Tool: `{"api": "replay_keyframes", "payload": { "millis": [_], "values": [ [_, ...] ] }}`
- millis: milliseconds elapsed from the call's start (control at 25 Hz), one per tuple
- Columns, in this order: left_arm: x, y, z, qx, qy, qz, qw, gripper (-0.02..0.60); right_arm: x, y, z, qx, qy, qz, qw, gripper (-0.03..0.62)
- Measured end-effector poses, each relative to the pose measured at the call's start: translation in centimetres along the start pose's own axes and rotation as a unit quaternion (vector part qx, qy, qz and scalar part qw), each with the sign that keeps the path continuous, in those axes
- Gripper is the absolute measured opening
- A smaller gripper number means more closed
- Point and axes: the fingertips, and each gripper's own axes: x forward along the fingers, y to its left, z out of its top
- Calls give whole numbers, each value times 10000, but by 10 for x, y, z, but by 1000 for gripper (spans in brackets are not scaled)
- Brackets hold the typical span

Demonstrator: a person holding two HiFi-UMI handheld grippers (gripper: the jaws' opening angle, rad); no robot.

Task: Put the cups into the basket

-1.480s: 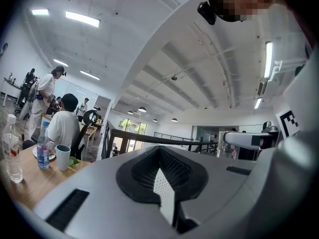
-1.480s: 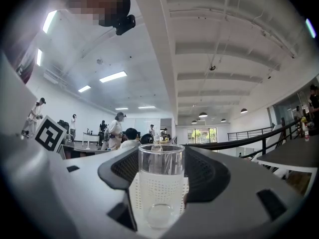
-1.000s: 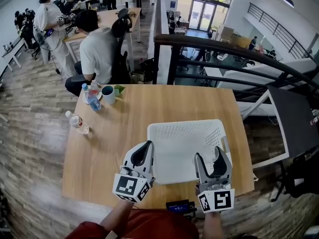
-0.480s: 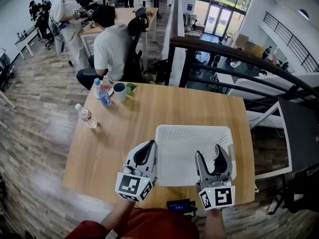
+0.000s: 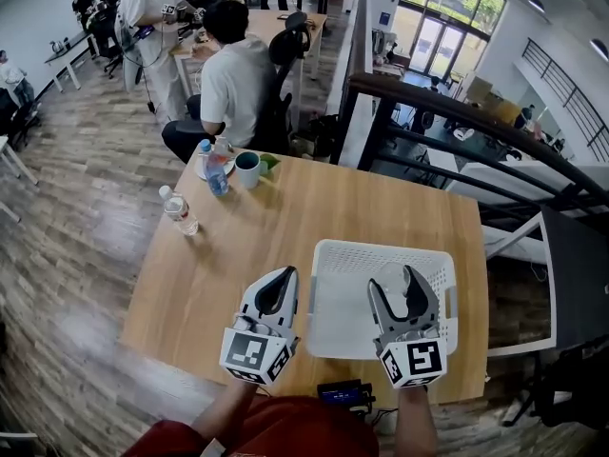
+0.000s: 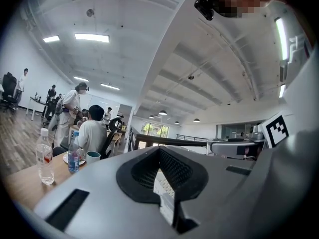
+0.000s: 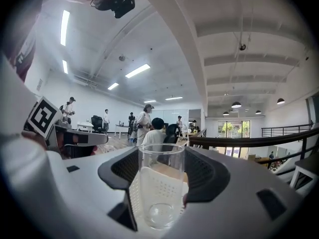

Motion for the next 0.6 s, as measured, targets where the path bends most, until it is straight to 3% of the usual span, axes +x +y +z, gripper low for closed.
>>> {"api": "replay_keyframes", "payload": {
  "millis": [600],
  "values": [
    [-9,13,-7,-124,37,233,9996,6,51,11,-69,-220,1228,869,9884,281]
  ]
}}
